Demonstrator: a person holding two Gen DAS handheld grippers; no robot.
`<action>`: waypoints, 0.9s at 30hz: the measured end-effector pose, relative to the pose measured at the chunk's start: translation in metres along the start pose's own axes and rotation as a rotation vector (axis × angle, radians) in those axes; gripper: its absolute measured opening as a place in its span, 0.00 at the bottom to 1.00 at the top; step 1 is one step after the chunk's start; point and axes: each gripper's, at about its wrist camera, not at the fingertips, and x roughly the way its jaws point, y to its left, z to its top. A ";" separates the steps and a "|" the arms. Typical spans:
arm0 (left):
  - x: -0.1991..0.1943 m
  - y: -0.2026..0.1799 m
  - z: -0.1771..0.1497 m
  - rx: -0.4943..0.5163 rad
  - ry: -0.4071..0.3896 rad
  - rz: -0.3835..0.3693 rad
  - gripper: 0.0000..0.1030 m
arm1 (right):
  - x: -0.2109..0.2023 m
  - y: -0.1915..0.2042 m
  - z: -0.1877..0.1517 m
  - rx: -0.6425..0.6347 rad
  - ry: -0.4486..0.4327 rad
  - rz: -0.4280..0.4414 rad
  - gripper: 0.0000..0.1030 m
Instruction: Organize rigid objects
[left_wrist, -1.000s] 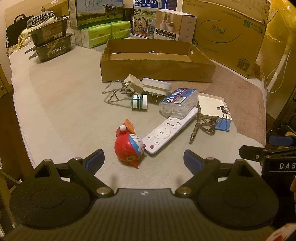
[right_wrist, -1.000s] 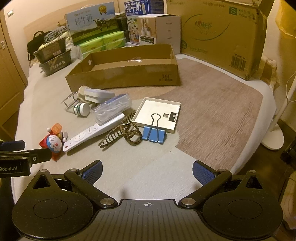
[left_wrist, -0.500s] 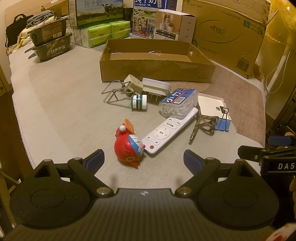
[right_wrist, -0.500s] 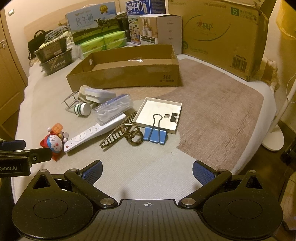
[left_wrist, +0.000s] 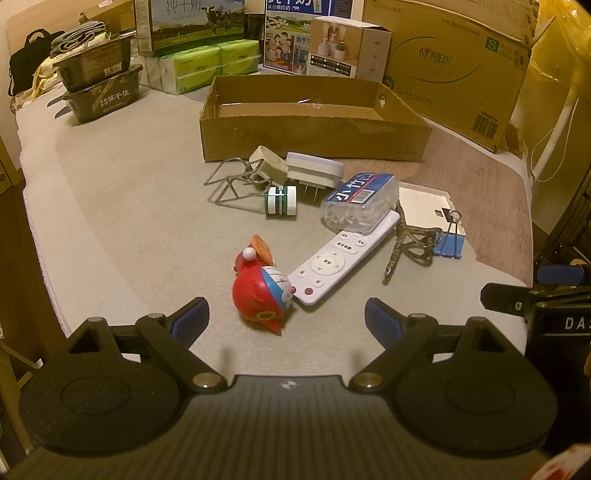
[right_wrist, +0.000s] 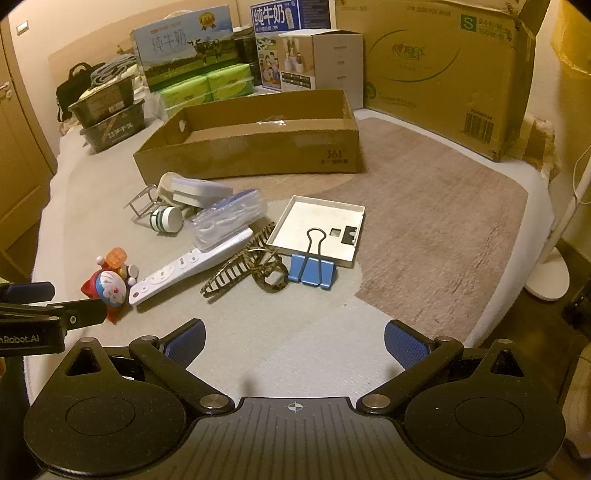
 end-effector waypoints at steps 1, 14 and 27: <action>0.000 0.001 0.000 -0.001 0.001 0.000 0.87 | 0.000 0.000 0.000 0.002 -0.005 0.002 1.00; 0.004 0.002 -0.002 -0.002 0.001 -0.007 0.85 | 0.001 0.001 0.000 0.008 -0.013 0.007 0.99; 0.006 0.002 -0.001 -0.005 0.006 -0.009 0.84 | 0.003 0.001 0.001 0.016 -0.011 0.007 0.99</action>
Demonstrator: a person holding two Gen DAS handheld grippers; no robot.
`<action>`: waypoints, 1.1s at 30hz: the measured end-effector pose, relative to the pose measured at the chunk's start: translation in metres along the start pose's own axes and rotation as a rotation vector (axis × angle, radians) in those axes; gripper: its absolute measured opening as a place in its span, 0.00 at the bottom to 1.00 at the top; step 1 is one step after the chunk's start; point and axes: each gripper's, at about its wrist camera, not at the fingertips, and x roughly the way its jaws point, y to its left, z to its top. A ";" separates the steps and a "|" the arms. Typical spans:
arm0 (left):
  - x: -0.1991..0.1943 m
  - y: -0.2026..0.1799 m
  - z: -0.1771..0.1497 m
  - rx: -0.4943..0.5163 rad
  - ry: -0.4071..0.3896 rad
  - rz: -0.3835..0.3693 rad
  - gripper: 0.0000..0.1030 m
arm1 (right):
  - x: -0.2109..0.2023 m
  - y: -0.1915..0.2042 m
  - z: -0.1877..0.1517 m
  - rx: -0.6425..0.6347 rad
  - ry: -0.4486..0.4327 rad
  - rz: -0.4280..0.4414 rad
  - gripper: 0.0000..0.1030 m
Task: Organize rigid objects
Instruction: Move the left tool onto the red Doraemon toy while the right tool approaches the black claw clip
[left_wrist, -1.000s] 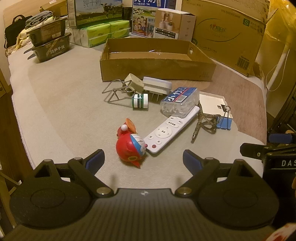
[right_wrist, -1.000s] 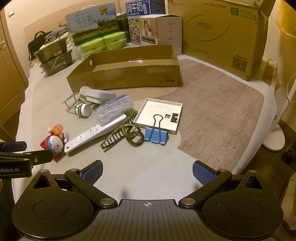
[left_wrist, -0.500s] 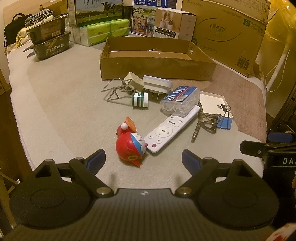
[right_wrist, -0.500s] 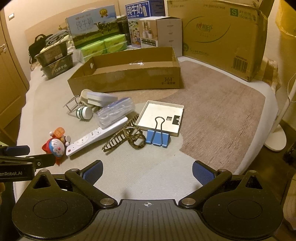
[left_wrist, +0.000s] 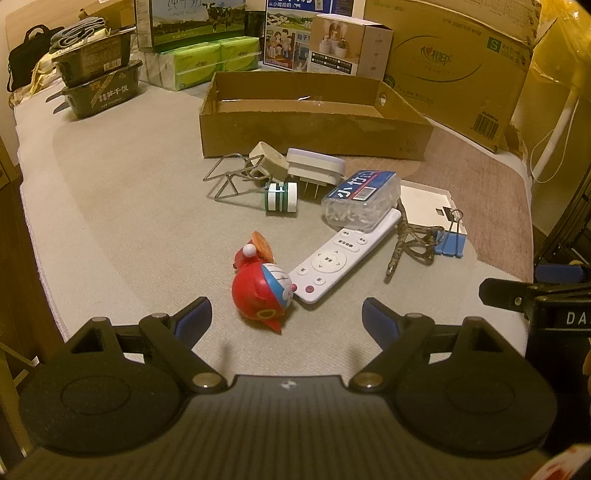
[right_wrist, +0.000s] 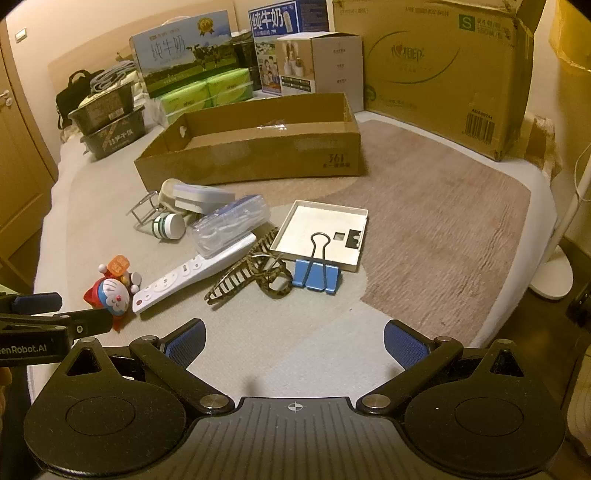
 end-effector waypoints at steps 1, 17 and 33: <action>0.000 0.000 0.000 -0.002 0.001 -0.001 0.83 | 0.000 0.000 0.000 0.000 -0.001 0.000 0.99; 0.010 0.013 -0.001 0.028 -0.002 0.012 0.74 | 0.008 0.002 -0.001 0.001 0.005 -0.001 0.99; 0.045 0.023 -0.001 0.149 -0.025 -0.034 0.43 | 0.041 0.014 0.004 -0.023 0.006 0.028 0.99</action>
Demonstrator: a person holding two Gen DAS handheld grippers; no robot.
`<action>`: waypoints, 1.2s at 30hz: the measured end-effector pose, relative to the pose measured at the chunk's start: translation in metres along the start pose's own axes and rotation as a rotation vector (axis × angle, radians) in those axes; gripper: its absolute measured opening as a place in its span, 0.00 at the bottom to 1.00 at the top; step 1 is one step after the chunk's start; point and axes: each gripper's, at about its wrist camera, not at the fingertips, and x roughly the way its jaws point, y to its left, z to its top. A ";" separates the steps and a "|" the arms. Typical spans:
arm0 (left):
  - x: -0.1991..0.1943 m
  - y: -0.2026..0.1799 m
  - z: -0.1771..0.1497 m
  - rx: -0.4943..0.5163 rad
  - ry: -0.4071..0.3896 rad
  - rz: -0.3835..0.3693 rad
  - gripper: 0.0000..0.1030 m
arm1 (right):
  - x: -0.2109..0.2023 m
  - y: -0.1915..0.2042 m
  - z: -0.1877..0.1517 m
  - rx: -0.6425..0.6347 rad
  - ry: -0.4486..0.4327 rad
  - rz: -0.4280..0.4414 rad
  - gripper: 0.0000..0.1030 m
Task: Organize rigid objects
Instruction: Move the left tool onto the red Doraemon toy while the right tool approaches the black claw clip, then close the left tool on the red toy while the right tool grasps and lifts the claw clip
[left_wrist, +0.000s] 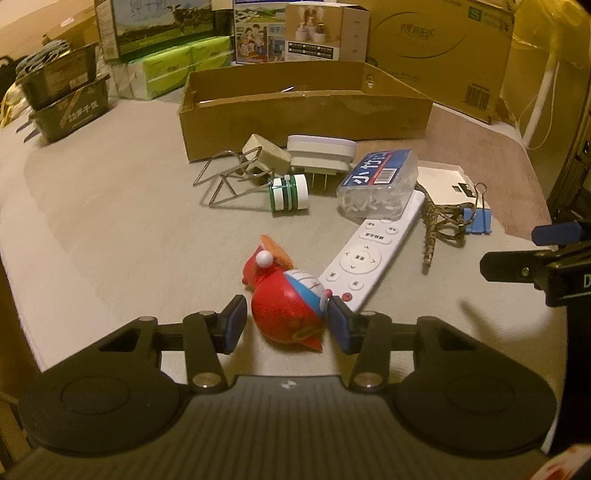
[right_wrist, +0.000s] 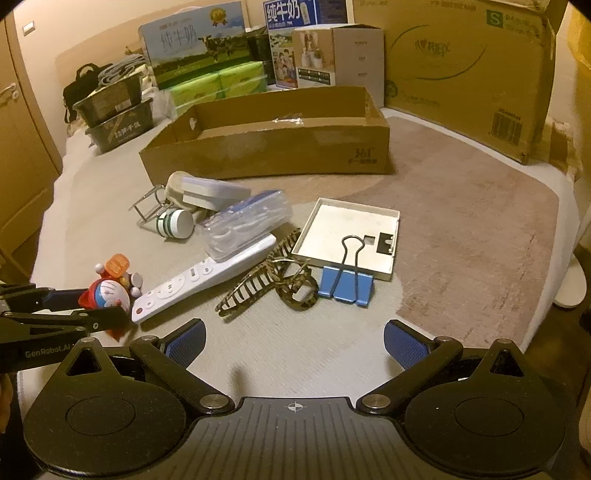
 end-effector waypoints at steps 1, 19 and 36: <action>0.001 -0.001 0.000 0.008 -0.005 0.006 0.43 | 0.002 0.000 0.000 0.000 0.002 0.000 0.99; 0.004 0.014 0.008 -0.057 -0.035 0.016 0.41 | 0.020 0.001 0.008 0.030 -0.043 0.036 0.98; 0.006 0.015 0.023 -0.074 -0.047 -0.001 0.41 | 0.051 0.008 0.021 0.038 -0.064 -0.044 0.56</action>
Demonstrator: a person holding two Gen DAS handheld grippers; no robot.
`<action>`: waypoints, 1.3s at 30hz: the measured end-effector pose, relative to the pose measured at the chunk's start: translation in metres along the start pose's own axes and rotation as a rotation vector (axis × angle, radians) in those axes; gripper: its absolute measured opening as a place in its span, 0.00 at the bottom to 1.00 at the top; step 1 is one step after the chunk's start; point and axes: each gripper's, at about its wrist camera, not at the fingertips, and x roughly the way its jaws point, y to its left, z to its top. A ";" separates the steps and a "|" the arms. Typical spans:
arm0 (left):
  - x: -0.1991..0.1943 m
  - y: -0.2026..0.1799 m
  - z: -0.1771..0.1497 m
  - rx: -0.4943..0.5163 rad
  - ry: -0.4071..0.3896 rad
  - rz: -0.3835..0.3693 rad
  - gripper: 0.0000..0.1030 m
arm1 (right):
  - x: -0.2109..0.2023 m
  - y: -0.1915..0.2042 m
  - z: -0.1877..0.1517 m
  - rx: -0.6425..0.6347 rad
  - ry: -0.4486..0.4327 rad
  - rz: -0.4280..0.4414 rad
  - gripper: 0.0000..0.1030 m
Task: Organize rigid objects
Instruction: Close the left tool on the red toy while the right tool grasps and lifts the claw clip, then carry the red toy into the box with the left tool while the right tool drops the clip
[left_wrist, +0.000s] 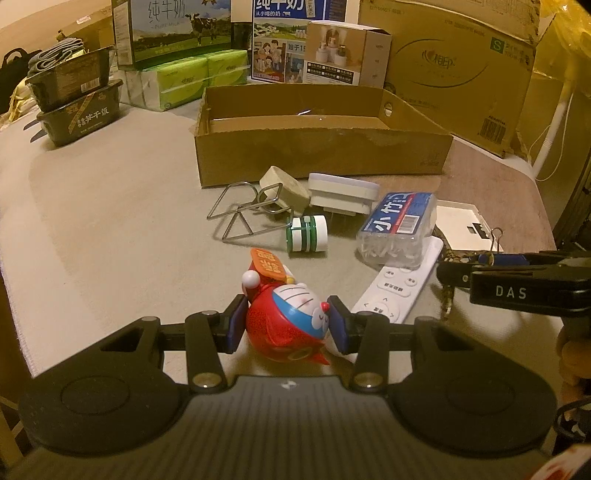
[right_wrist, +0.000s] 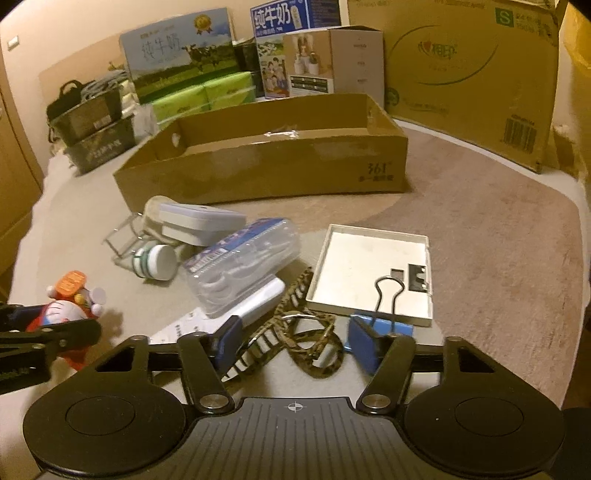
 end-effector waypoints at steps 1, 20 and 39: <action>0.000 0.000 0.000 0.000 -0.001 -0.001 0.41 | -0.001 0.000 -0.001 -0.003 -0.001 -0.011 0.55; -0.004 -0.005 0.008 0.012 -0.013 -0.010 0.41 | -0.002 -0.001 0.002 -0.012 -0.026 -0.075 0.40; -0.017 -0.011 0.035 0.006 -0.071 -0.011 0.41 | -0.050 -0.012 0.029 0.041 -0.128 -0.010 0.40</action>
